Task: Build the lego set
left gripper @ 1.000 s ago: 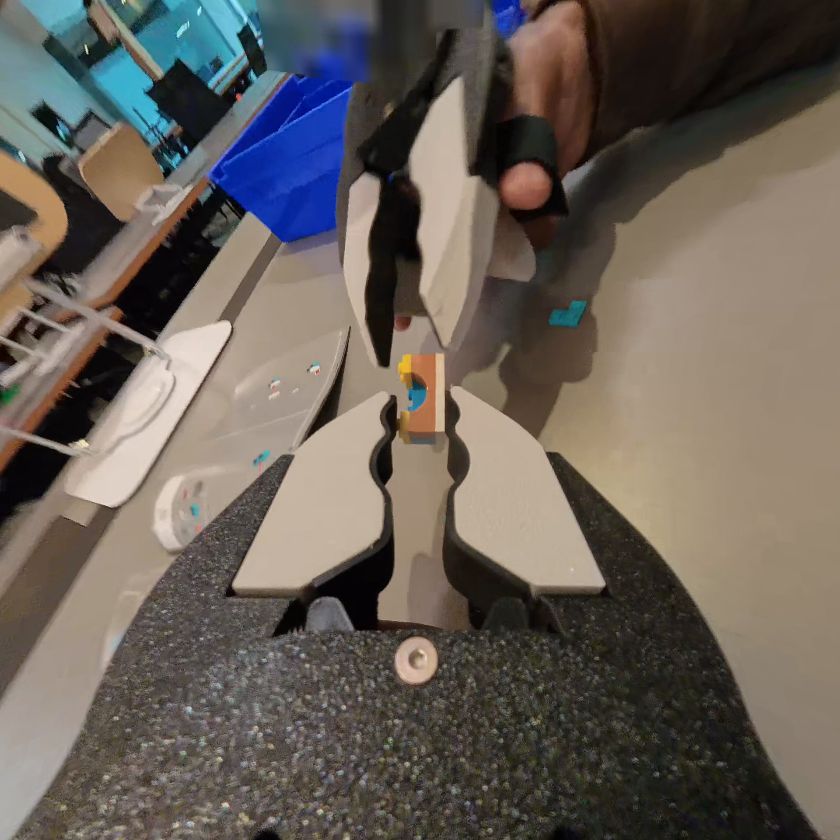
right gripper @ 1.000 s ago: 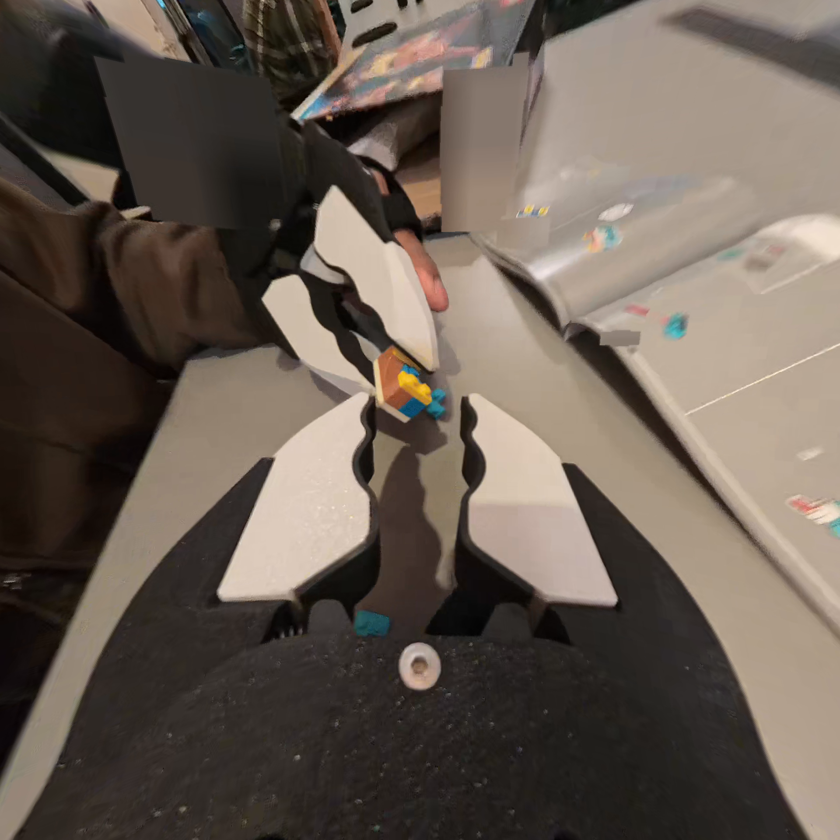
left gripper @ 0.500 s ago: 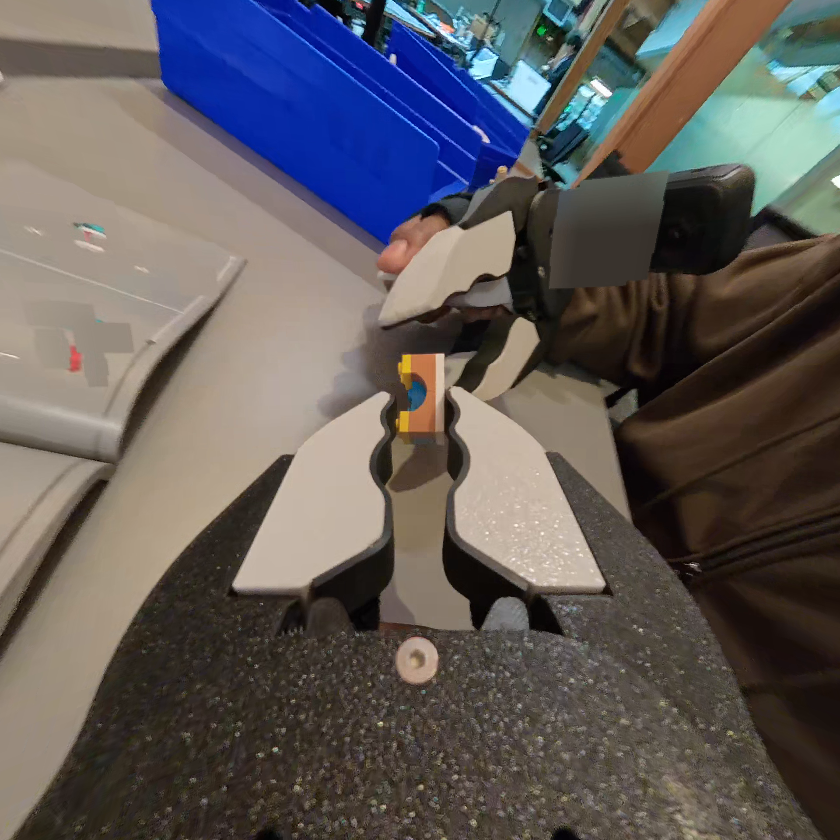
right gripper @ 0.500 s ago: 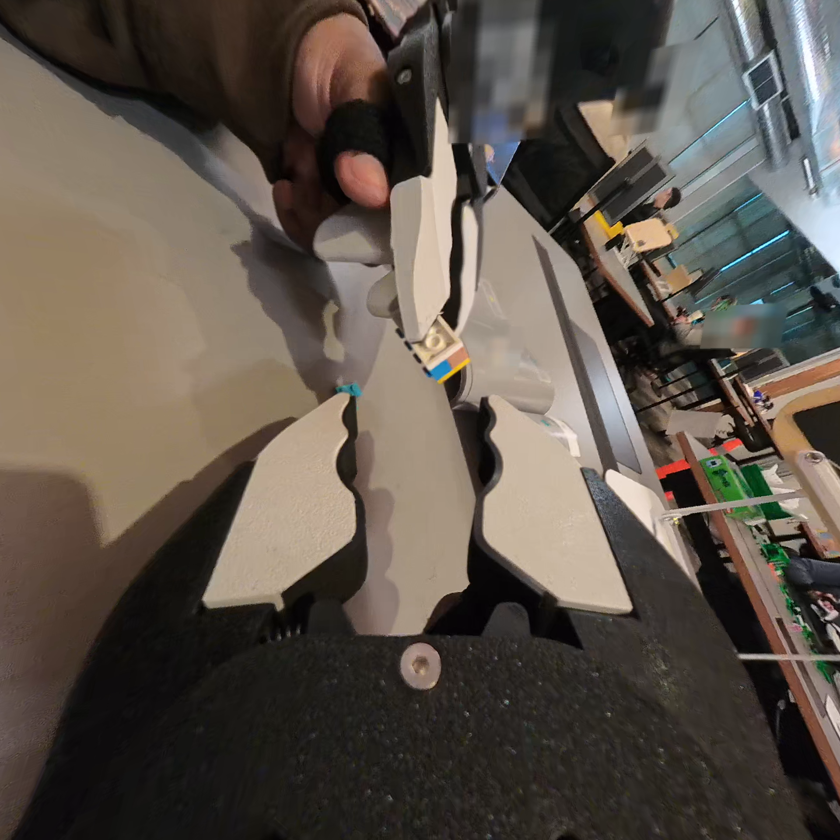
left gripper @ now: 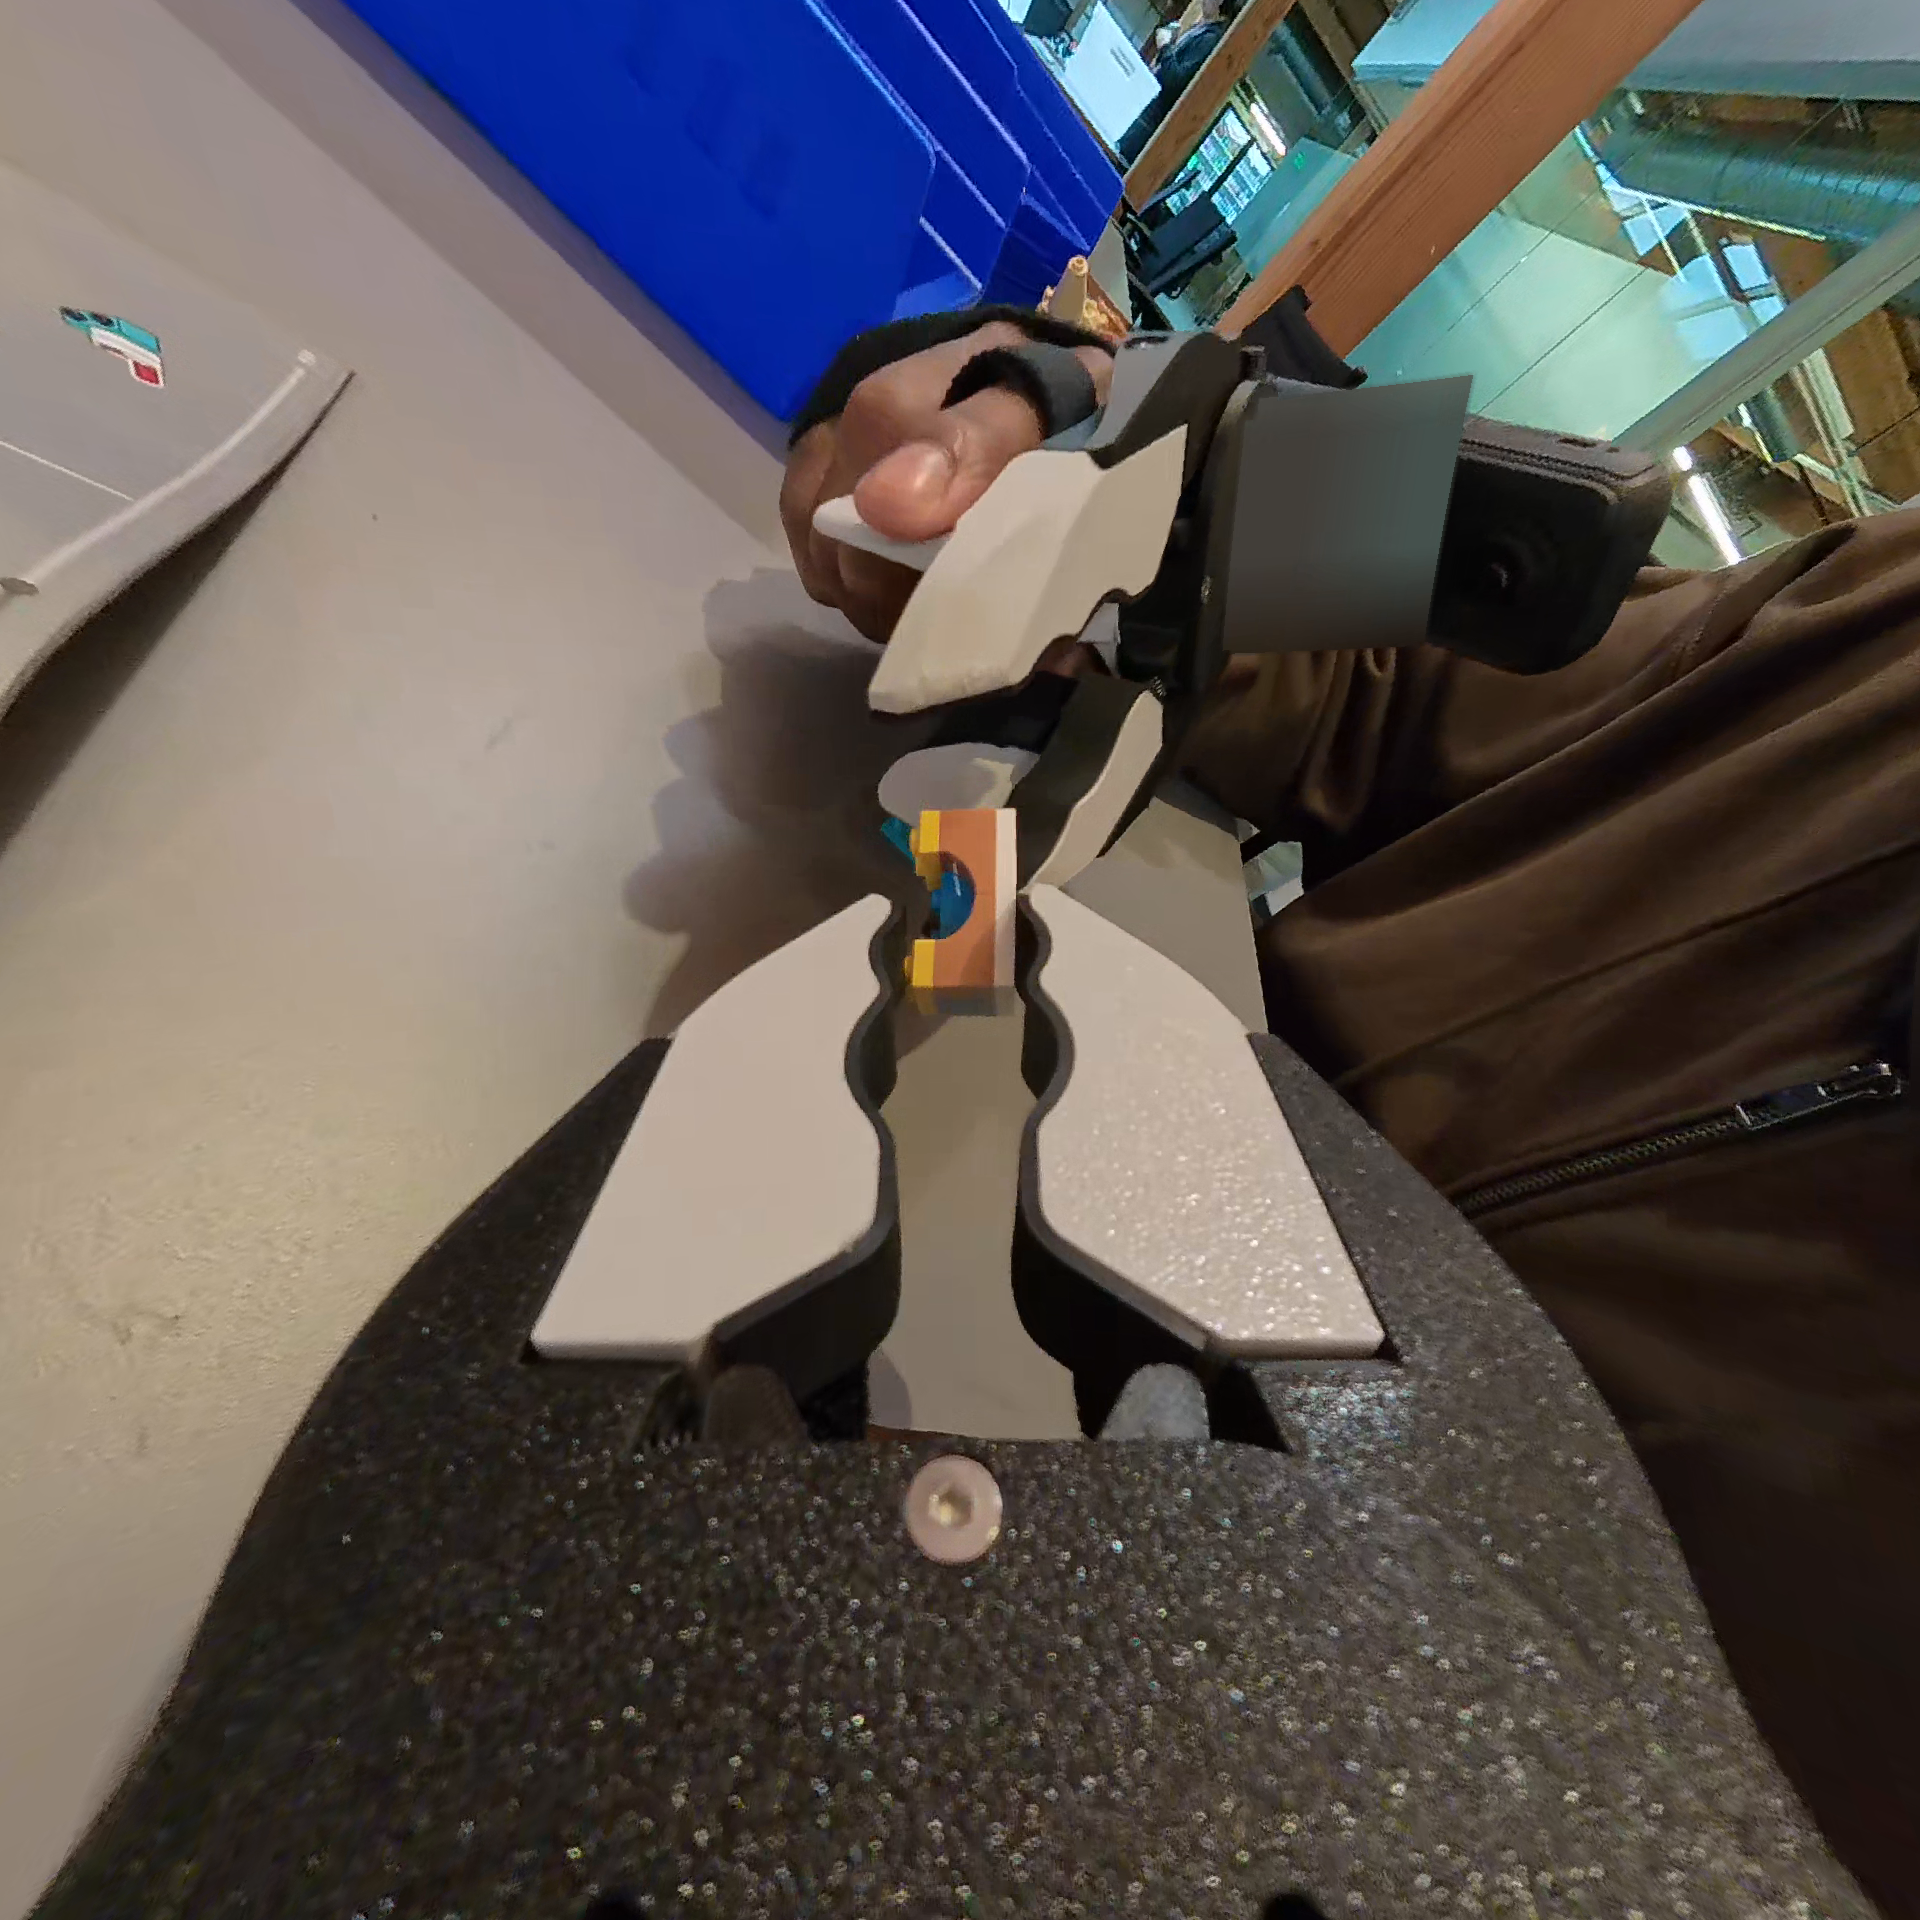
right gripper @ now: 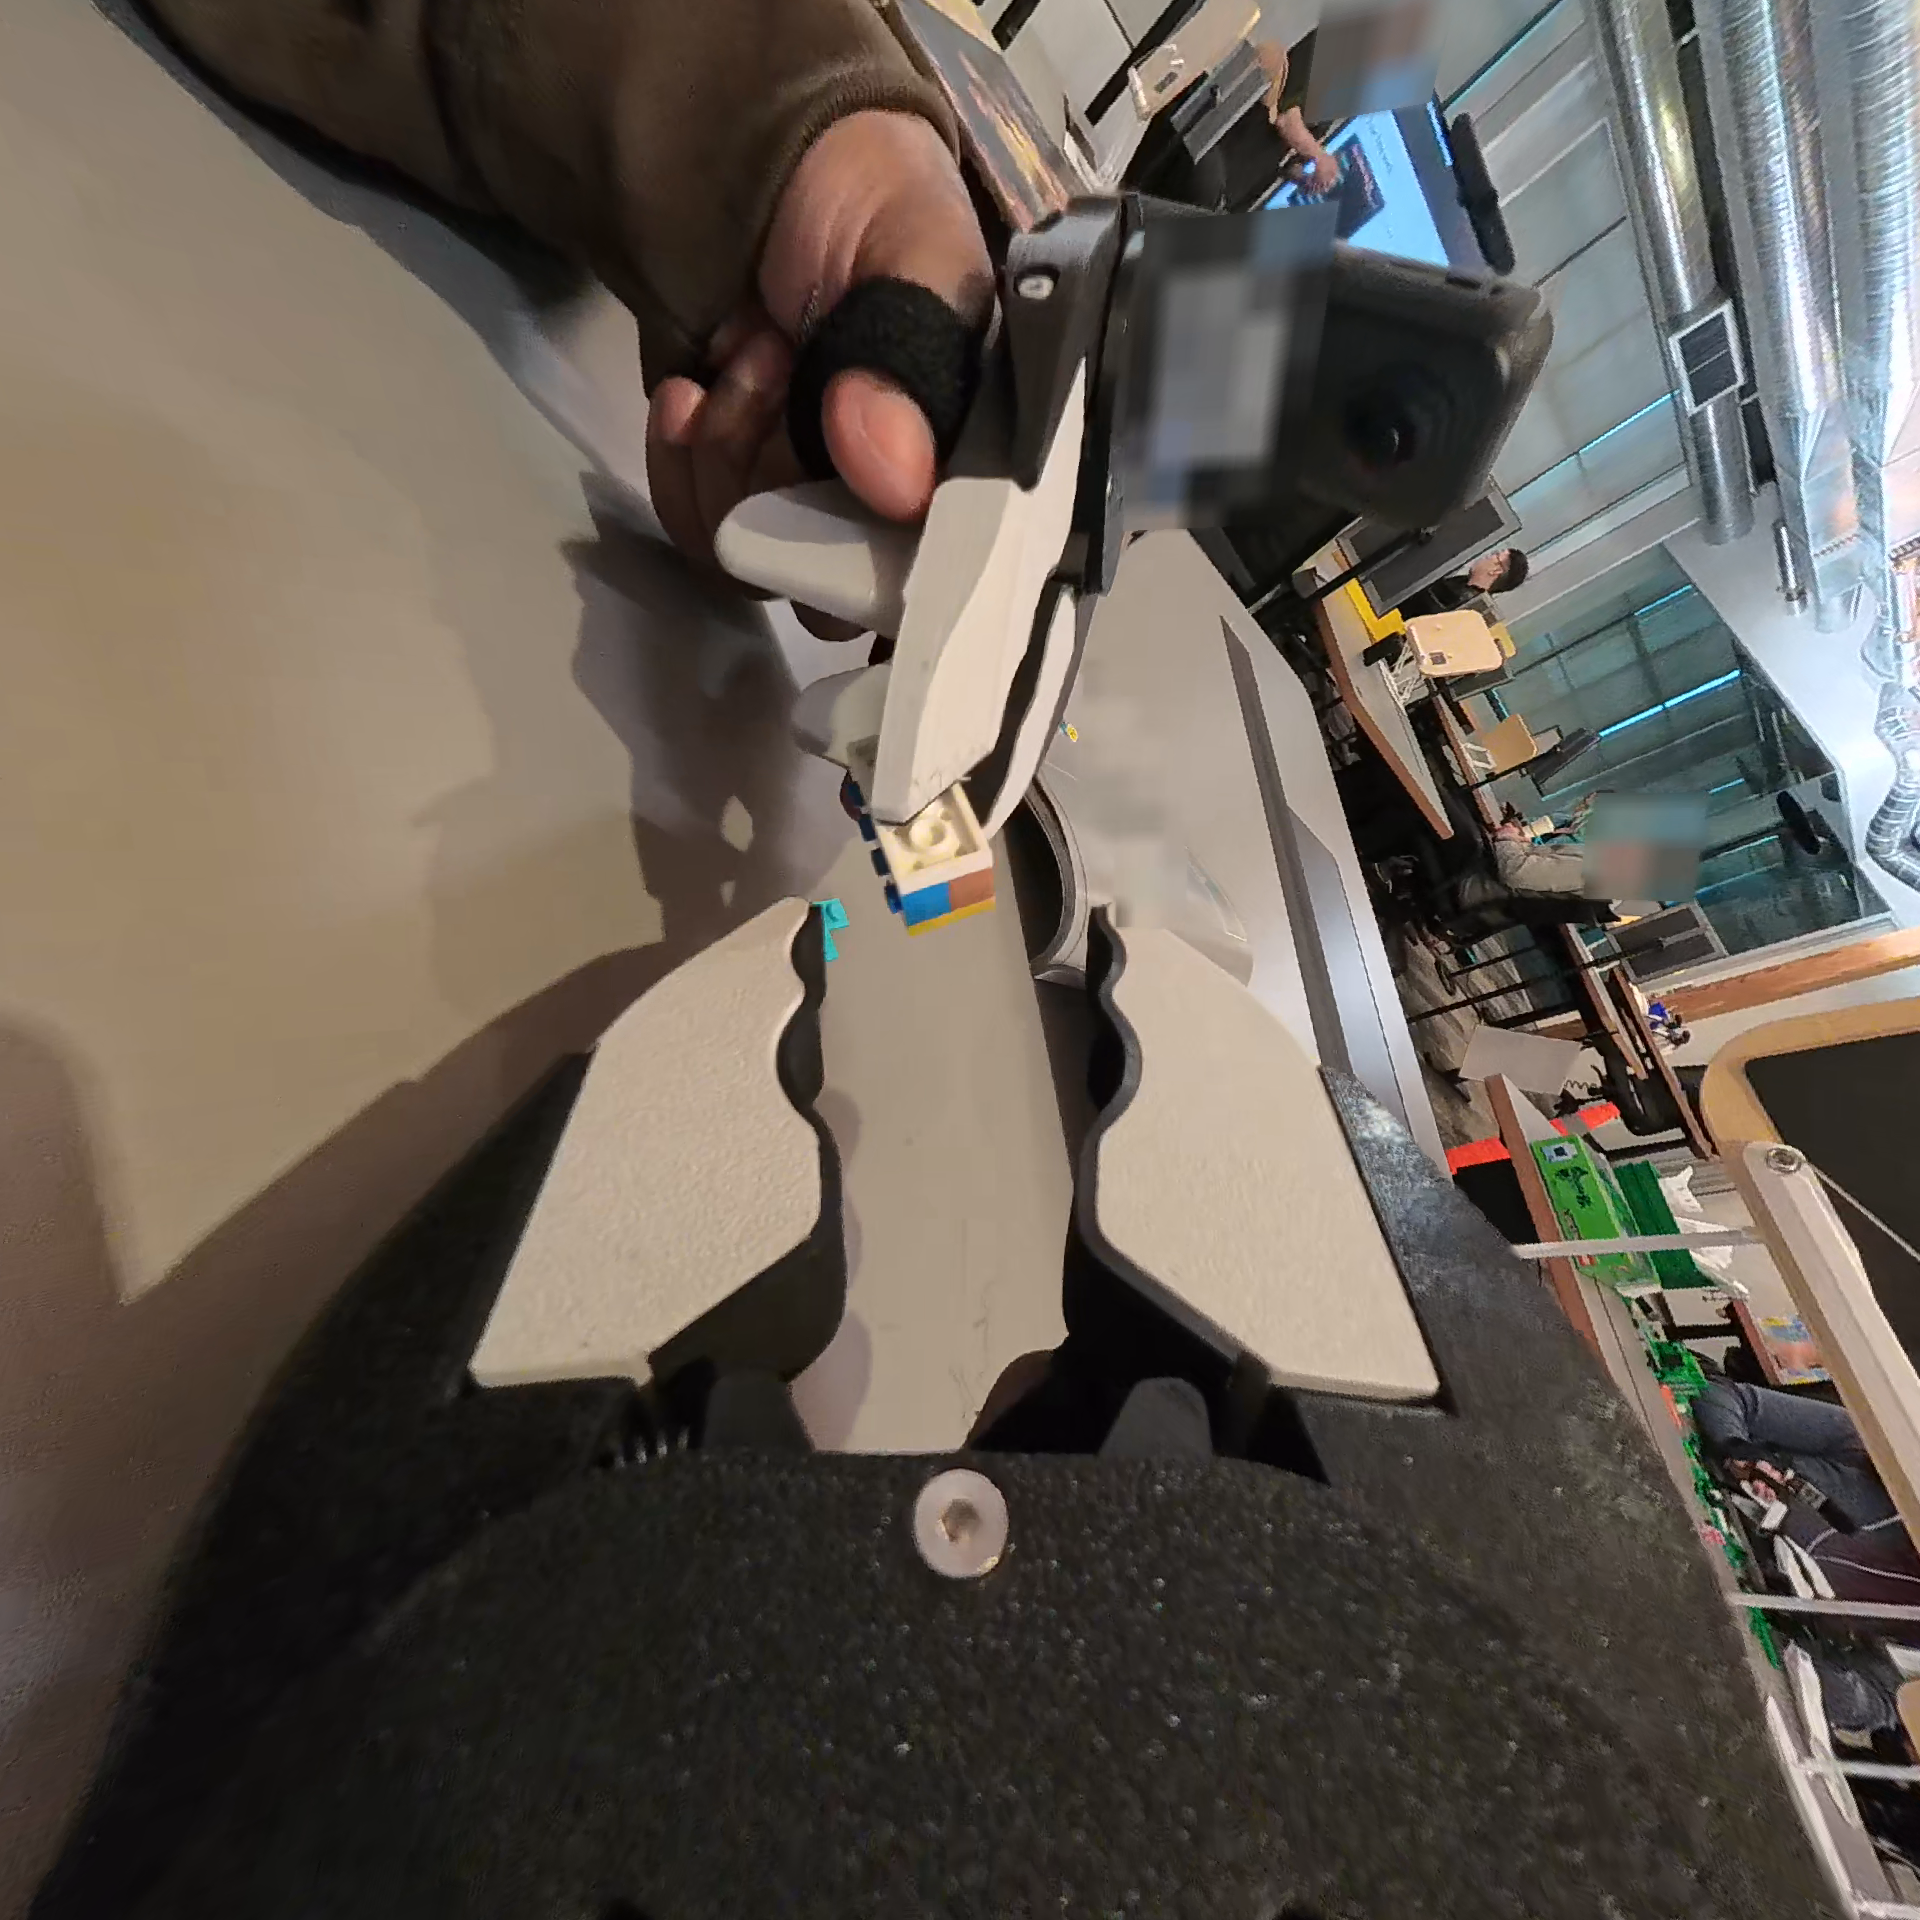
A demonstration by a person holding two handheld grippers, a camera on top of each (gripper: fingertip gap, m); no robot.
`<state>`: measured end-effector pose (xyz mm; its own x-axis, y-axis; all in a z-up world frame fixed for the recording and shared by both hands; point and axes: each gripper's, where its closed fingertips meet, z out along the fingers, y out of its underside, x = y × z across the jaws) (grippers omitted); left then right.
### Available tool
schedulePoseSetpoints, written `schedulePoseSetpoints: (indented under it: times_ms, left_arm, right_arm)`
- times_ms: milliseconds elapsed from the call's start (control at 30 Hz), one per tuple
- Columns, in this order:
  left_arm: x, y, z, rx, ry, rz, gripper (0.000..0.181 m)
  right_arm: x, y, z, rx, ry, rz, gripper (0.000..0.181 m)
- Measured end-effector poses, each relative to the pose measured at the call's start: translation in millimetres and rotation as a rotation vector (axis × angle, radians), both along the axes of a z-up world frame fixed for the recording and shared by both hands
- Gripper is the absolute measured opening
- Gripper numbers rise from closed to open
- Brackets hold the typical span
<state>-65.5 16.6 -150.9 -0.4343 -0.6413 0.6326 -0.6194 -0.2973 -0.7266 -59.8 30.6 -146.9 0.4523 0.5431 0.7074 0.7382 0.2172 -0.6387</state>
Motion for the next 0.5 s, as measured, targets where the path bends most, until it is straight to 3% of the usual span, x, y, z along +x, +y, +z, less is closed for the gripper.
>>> schedulePoseSetpoints:
  times_ms: [33, 367, 500]
  left_arm:
    - [0.0, -0.7, -0.5, -0.002, 0.003, -0.003, 0.020]
    - [0.4, -7.1, -13.2, 0.054, 0.040, -0.031, 0.020]
    - [5.9, 8.5, -10.6, 0.130, -0.025, 0.036, 0.048]
  right_arm:
    - [-1.1, -0.8, -0.4, -0.003, -0.002, 0.007, 0.047]
    - [-10.4, -9.4, -14.3, -0.056, -0.071, 0.055, 0.020]
    - [1.1, -8.0, -21.6, -0.197, 0.008, 0.006, 0.019]
